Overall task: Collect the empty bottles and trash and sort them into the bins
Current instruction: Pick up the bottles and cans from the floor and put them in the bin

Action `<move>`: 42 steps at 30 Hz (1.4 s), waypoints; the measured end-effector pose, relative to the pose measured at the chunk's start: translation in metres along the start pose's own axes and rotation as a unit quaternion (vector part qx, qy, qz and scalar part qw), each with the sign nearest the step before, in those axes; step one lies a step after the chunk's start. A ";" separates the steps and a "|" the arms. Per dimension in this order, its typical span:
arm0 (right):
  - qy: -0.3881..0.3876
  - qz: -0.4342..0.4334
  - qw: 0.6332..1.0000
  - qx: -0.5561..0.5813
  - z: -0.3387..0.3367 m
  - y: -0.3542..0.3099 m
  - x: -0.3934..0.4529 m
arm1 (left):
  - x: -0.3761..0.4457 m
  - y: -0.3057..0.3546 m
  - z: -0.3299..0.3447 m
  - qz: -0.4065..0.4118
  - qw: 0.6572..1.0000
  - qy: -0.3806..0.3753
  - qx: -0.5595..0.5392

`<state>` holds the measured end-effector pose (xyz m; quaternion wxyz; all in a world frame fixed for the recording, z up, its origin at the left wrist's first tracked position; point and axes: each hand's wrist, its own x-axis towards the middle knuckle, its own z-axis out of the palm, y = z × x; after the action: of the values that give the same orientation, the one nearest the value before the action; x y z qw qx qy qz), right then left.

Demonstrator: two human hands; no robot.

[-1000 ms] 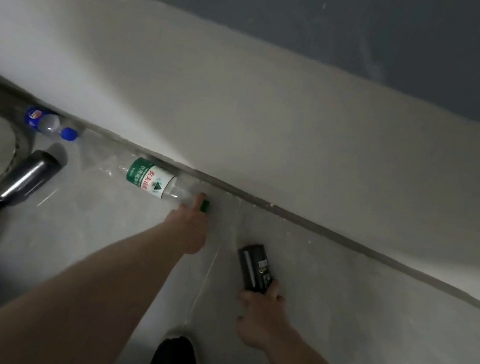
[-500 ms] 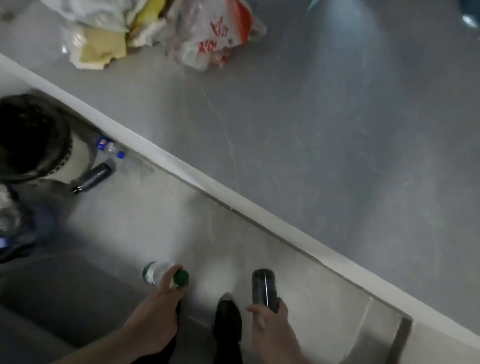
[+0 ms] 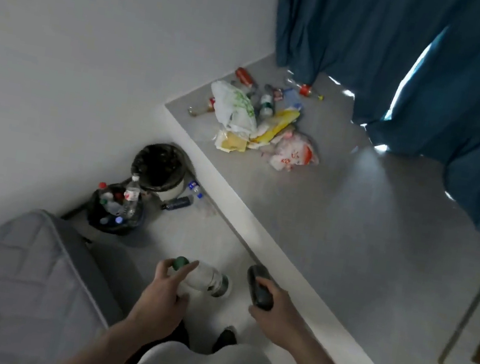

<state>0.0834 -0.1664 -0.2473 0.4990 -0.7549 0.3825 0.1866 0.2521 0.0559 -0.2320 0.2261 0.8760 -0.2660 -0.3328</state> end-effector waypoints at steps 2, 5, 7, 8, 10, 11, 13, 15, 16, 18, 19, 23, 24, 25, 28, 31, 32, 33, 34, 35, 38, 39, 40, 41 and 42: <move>-0.010 -0.030 0.999 -0.007 0.004 -0.032 0.002 | -0.012 -0.013 -0.018 -0.012 0.998 0.040 -0.039; -0.012 -0.068 0.997 -0.038 0.014 -0.074 0.011 | -0.028 -0.035 -0.045 -0.032 0.992 0.096 -0.075; -0.023 -0.089 0.995 -0.049 0.020 -0.101 0.019 | -0.038 -0.049 -0.063 -0.043 0.987 0.128 -0.085; -0.029 -0.101 0.993 -0.052 0.025 -0.116 0.022 | -0.041 -0.056 -0.072 -0.047 0.985 0.140 -0.087; -0.032 -0.122 0.990 -0.057 0.033 -0.148 0.025 | -0.047 -0.067 -0.092 -0.048 0.981 0.162 -0.095; -0.028 -0.127 0.990 -0.061 0.038 -0.160 0.028 | -0.047 -0.073 -0.102 -0.047 0.979 0.169 -0.098; -0.021 -0.130 0.989 -0.070 0.048 -0.179 0.037 | -0.047 -0.085 -0.118 -0.055 0.977 0.180 -0.102; -0.007 -0.129 0.989 -0.071 0.057 -0.191 0.047 | -0.046 -0.097 -0.131 -0.064 0.974 0.190 -0.108; -0.002 -0.130 0.989 -0.068 0.062 -0.195 0.053 | -0.045 -0.103 -0.137 -0.065 0.973 0.194 -0.110; 0.001 -0.131 0.989 -0.069 0.069 -0.204 0.064 | -0.041 -0.116 -0.148 -0.077 0.973 0.191 -0.106; 0.004 -0.134 0.988 -0.072 0.071 -0.210 0.068 | -0.038 -0.121 -0.153 -0.086 0.973 0.189 -0.101; 0.024 -0.137 0.984 -0.107 0.073 -0.233 0.087 | -0.016 -0.139 -0.169 -0.111 0.972 0.184 -0.100; 0.024 -0.139 0.983 -0.119 0.072 -0.240 0.094 | -0.009 -0.143 -0.173 -0.120 0.971 0.181 -0.097; 0.023 -0.140 0.982 -0.127 0.069 -0.248 0.103 | -0.001 -0.145 -0.176 -0.129 0.971 0.178 -0.098; 0.019 -0.151 0.978 -0.144 0.060 -0.273 0.133 | 0.022 -0.149 -0.187 -0.148 0.969 0.170 -0.099; 0.000 -0.153 0.980 -0.129 0.053 -0.293 0.168 | 0.045 -0.153 -0.199 -0.174 0.964 0.176 -0.093; -0.003 -0.152 0.981 -0.121 0.053 -0.299 0.179 | 0.051 -0.155 -0.202 -0.181 0.962 0.183 -0.095; -0.002 -0.153 0.981 -0.122 0.053 -0.309 0.193 | 0.060 -0.158 -0.208 -0.186 0.959 0.190 -0.098; -0.004 -0.155 0.979 -0.134 0.053 -0.318 0.207 | 0.069 -0.160 -0.214 -0.193 0.957 0.194 -0.096; -0.010 -0.161 0.975 -0.151 0.053 -0.326 0.218 | 0.075 -0.162 -0.219 -0.202 0.954 0.199 -0.093; -0.035 -0.194 0.958 -0.208 0.057 -0.351 0.248 | 0.089 -0.165 -0.236 -0.240 0.946 0.199 -0.090; -0.044 -0.199 0.954 -0.221 0.058 -0.357 0.257 | 0.093 -0.168 -0.240 -0.254 0.943 0.195 -0.086; -0.054 -0.203 0.950 -0.230 0.059 -0.364 0.265 | 0.097 -0.170 -0.244 -0.267 0.941 0.190 -0.087; -0.060 -0.206 0.947 -0.238 0.060 -0.372 0.274 | 0.101 -0.173 -0.247 -0.275 0.939 0.185 -0.090; -0.063 -0.208 0.945 -0.245 0.062 -0.379 0.282 | 0.107 -0.177 -0.250 -0.281 0.937 0.183 -0.099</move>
<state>0.5588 -0.1418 -0.2298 0.3496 -0.9032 0.1275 0.2137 0.5521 0.1787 -0.2139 0.2539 0.9339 0.0711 -0.2415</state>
